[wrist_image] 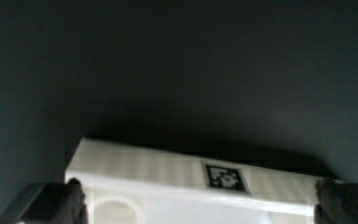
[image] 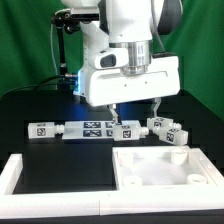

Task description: Assemble one leg

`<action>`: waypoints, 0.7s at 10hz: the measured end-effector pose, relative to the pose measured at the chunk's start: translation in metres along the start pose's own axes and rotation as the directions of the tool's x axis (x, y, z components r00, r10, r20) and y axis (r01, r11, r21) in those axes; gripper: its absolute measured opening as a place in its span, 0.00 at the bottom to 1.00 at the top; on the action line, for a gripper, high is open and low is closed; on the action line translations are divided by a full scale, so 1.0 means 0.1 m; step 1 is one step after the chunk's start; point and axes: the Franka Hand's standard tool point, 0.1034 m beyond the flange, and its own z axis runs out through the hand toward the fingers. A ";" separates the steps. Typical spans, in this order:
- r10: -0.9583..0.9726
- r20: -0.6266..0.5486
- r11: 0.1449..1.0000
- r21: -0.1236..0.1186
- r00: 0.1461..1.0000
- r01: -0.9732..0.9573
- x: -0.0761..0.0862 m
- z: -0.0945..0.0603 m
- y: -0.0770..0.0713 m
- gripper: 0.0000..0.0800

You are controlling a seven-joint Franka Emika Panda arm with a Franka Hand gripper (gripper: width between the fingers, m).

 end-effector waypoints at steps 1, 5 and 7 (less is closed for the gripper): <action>0.180 0.043 0.983 0.036 0.983 -0.181 0.11 -0.08 0.07 0.81; 0.434 -0.026 0.900 0.053 0.900 -0.432 0.14 -0.07 -0.11 0.81; 0.571 0.024 0.819 0.051 0.820 -0.572 0.06 -0.01 -0.07 0.81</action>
Offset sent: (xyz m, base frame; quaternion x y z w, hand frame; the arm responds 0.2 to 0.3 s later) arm 0.0000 0.0000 0.0000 0.0000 0.0000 0.1938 0.9810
